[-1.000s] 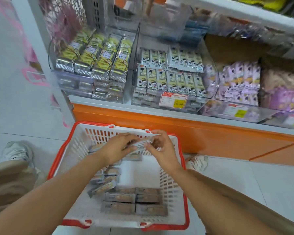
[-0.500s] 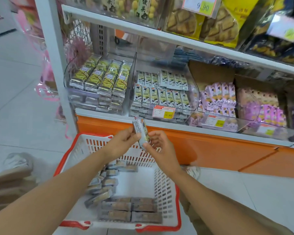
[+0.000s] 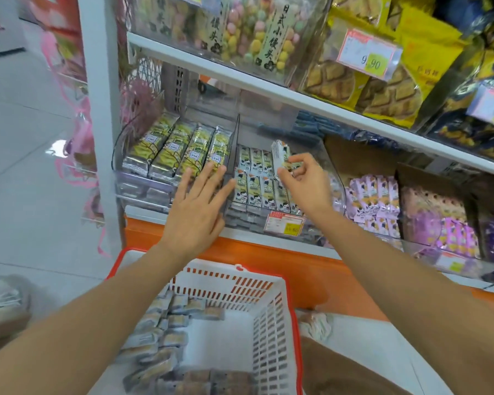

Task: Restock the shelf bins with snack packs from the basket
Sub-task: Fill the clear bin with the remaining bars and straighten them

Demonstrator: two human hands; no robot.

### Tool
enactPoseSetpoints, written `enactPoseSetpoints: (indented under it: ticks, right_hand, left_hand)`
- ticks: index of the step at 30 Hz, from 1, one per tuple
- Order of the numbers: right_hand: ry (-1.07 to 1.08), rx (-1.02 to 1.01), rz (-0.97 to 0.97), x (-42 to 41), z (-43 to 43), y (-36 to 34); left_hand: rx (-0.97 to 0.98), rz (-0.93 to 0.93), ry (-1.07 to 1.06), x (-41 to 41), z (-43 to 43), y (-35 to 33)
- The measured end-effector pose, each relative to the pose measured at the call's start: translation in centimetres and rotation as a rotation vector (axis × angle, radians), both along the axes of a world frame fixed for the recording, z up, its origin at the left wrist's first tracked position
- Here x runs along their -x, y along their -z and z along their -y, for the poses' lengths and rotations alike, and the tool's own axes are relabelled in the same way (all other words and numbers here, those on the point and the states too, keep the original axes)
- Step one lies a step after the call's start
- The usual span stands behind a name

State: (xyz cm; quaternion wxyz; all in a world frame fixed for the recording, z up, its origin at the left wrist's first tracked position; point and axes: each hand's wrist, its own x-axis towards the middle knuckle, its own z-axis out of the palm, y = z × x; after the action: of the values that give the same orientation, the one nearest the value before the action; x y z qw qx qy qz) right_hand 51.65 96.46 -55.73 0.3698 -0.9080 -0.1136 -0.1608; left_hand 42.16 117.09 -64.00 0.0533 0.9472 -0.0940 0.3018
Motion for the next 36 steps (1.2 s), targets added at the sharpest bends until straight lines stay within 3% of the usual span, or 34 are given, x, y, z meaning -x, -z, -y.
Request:
enactPoseSetpoints:
  ticks: [6, 15, 26, 36]
  right_hand:
    - [0.116, 0.249, 0.012, -6.1, -1.9, 0.2]
    - [0.176, 0.481, 0.041, -8.6, -4.0, 1.9]
    - [0.082, 0.436, -0.019, -7.4, -2.5, 1.7]
    - [-0.209, -0.031, 0.043, 0.3, -1.8, 2.1]
  left_hand:
    - [-0.062, 0.083, 0.006, -1.1, -0.7, 1.9]
    - [-0.013, 0.158, 0.017, -2.1, -0.6, 3.0]
    - [-0.045, 0.048, 0.000, -1.4, -0.5, 2.0]
    - [-0.084, -0.011, -0.025, 0.7, 1.0, 0.8]
